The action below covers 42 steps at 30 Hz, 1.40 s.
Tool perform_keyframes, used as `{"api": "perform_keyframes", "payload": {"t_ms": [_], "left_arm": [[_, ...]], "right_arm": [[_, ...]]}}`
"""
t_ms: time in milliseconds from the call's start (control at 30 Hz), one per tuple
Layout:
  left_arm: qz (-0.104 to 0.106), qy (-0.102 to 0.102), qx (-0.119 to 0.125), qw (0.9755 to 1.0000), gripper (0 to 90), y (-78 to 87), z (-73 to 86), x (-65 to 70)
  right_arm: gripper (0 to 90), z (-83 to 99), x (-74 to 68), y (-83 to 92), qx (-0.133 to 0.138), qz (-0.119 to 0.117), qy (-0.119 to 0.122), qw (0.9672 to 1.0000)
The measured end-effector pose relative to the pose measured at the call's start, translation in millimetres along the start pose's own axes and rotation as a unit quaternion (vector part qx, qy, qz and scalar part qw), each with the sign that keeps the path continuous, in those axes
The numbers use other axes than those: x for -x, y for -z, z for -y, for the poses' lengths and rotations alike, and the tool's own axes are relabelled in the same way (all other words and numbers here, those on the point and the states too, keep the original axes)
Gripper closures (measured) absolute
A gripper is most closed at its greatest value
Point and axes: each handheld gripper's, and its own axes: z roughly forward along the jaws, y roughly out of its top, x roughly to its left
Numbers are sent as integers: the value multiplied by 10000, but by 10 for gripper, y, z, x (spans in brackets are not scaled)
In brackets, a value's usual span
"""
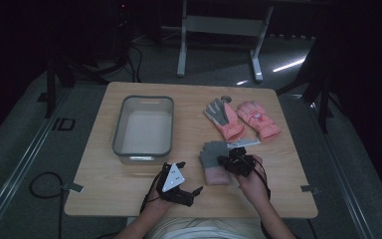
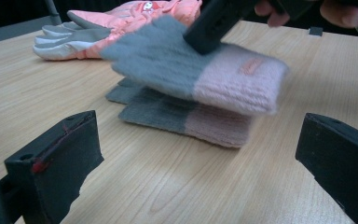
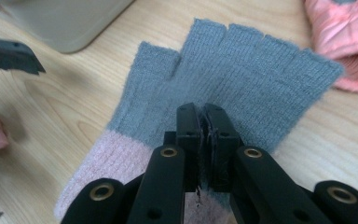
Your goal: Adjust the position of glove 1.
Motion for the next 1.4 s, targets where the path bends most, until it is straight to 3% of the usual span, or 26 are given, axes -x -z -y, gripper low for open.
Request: {"api": "perform_keyframes", "payload": {"t_ms": [267, 800, 1100, 1267, 1400], "left_arm": [[-5, -24, -4, 10000, 0, 0, -1, 6], [-52, -73, 9, 10000, 0, -1, 0, 21], [-40, -45, -20, 10000, 0, -4, -2, 12], [-45, -73, -41, 10000, 0, -9, -4, 17], [-110, -65, 109, 9999, 0, 2, 2, 27]], "right_arm": [[855, 75, 19, -87, -96, -7, -115, 9999], [848, 55, 92, -241, -247, -65, 8, 9997], [841, 84, 139, -296, -275, -124, -59, 9995], [817, 109, 133, -337, -315, -89, 50, 9995], [790, 138, 149, -346, -236, -102, 46, 9997]]}}
